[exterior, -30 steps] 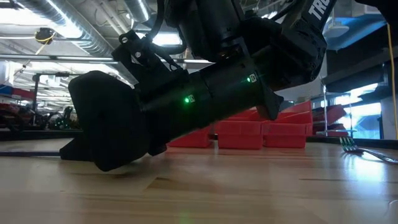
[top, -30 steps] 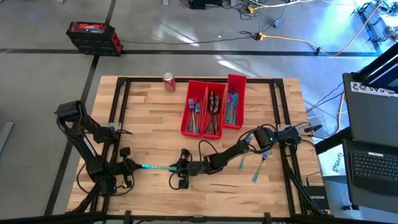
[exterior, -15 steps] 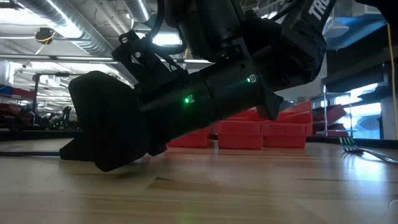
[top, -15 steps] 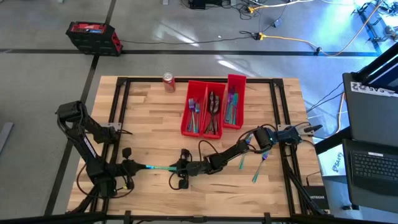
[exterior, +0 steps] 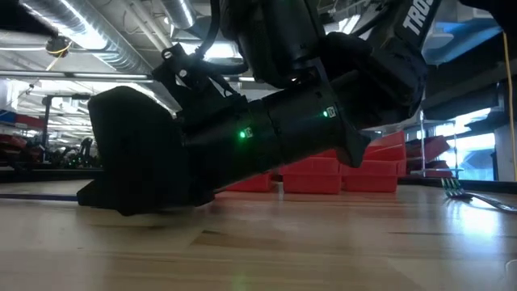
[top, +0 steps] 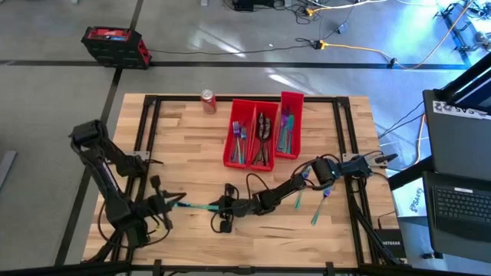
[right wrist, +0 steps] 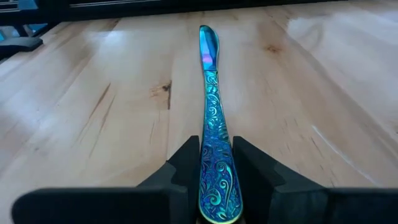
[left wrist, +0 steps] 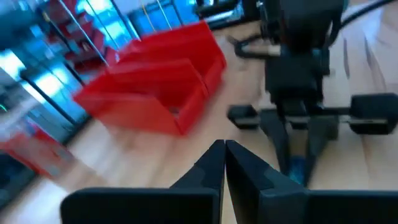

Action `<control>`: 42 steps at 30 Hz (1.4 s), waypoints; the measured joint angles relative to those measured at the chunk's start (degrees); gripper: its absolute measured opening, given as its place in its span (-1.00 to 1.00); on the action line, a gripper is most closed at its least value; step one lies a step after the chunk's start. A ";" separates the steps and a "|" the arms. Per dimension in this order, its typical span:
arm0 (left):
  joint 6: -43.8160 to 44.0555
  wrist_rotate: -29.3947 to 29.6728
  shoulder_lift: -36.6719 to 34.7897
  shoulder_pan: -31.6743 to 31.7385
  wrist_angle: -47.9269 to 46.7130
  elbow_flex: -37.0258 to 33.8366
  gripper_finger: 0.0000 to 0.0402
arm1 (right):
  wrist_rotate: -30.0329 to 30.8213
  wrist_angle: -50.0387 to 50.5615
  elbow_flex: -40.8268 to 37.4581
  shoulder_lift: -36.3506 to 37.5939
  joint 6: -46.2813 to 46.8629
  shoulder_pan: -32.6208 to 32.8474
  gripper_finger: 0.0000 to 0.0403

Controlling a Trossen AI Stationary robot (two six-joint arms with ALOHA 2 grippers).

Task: Sort silverware
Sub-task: Put the purple table knife into the right red bin

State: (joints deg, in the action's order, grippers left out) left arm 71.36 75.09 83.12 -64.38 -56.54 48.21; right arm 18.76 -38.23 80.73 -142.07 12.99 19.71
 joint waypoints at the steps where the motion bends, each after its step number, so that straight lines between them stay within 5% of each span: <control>1: -1.40 0.58 -0.38 0.32 -1.29 1.04 -1.00 | 0.47 0.26 0.00 0.29 0.00 0.04 -0.71; 14: -11.64 5.18 -6.03 1.66 -3.41 3.90 -1.00 | 2.61 5.21 -0.07 7.87 0.29 0.15 -0.71; 27: -24.21 9.18 -7.81 -3.82 -2.76 8.98 -1.00 | 9.68 18.99 -0.02 15.68 0.77 0.11 -0.71; 42: -30.25 -4.15 -14.55 -6.90 1.51 5.99 -1.00 | 22.49 36.34 0.04 24.25 6.71 0.15 -0.71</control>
State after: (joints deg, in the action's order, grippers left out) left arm 41.11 70.94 68.56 -71.28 -55.03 54.21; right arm 41.25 -1.89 80.77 -117.82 19.70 19.86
